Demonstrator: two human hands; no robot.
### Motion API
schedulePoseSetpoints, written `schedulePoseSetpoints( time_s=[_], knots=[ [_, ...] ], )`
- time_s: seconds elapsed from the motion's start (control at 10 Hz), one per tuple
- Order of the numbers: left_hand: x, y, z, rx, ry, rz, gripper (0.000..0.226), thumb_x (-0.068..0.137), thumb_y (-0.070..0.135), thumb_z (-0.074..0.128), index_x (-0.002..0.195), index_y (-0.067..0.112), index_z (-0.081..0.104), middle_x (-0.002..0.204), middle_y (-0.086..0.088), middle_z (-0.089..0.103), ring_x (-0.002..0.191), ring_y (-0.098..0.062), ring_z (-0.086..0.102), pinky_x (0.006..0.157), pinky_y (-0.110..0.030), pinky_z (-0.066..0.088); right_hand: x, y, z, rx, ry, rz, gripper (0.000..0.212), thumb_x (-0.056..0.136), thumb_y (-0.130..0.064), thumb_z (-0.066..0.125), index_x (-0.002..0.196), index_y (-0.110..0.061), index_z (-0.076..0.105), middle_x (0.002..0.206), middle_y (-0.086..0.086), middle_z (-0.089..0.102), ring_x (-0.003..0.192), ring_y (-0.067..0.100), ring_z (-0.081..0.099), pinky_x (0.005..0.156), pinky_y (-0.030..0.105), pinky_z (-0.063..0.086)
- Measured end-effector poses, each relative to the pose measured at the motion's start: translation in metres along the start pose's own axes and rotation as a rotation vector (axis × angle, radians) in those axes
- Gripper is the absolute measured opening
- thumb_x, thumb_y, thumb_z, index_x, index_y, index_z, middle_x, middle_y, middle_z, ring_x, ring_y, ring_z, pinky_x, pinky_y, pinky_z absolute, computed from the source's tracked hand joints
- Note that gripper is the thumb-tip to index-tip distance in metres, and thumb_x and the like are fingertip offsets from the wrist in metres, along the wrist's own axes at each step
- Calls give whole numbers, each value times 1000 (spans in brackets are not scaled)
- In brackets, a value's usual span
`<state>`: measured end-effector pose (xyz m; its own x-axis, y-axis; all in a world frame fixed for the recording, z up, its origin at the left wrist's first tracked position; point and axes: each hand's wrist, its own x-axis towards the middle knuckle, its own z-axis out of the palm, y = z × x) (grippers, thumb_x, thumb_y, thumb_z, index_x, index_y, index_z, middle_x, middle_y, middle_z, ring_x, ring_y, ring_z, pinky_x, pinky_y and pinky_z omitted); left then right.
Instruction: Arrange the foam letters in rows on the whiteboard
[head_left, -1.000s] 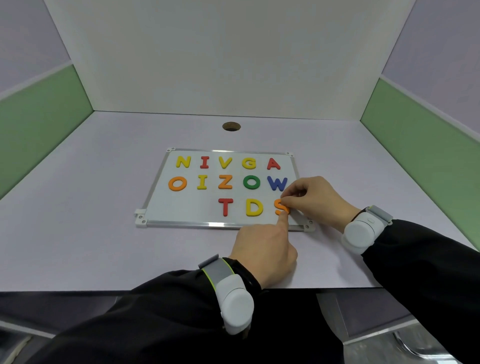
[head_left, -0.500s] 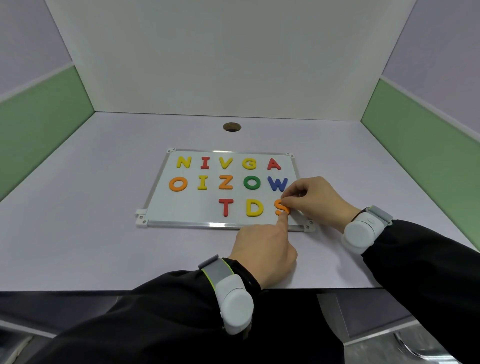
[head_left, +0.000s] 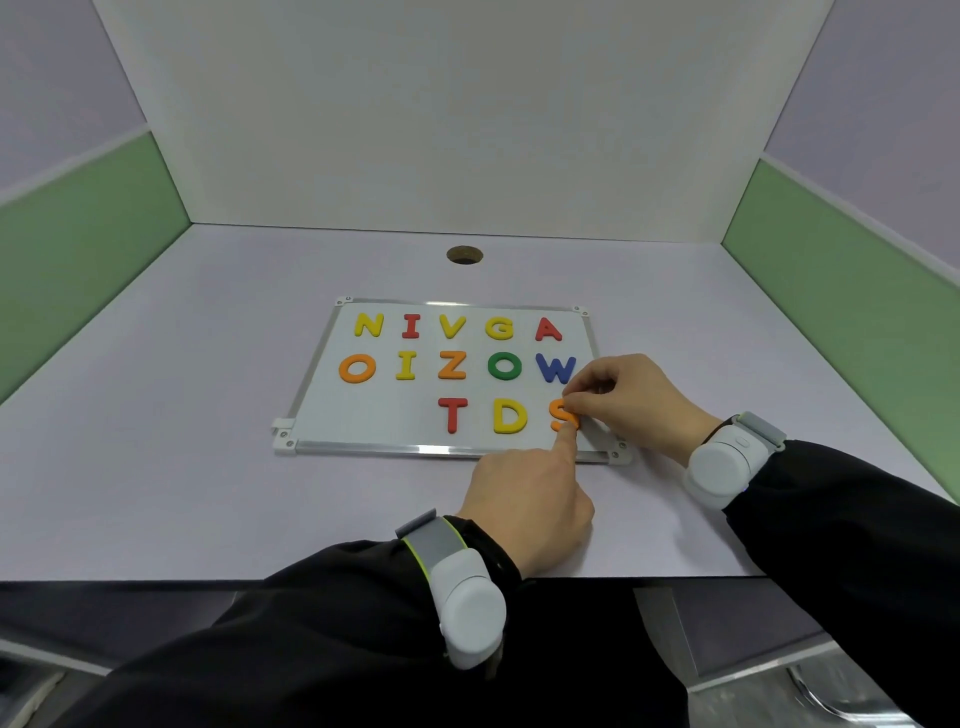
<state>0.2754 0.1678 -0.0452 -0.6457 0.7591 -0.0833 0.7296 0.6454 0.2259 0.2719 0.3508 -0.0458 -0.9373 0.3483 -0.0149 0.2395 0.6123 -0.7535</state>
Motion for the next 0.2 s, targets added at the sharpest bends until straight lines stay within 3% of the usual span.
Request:
schedulePoseSetpoints(
  time_s=[0.1, 0.2],
  knots=[
    [-2, -3, -1, -22, 19, 26, 66, 99, 34, 36, 156, 22, 5, 80, -1, 58, 69, -19, 54, 59, -32, 42, 0, 1, -1, 92, 19, 20, 7, 84, -20, 71, 82, -15, 76, 80, 1, 73, 70, 11, 63, 61, 19, 50],
    [0, -15, -4, -64, 84, 59, 62, 97, 34, 37, 154, 23, 16, 83, -2, 61, 73, -22, 58, 60, -33, 47, 1, -4, -3, 140, 34, 57, 11, 86, -17, 68, 82, -10, 75, 82, 11, 72, 68, 15, 58, 61, 26, 48]
  ],
)
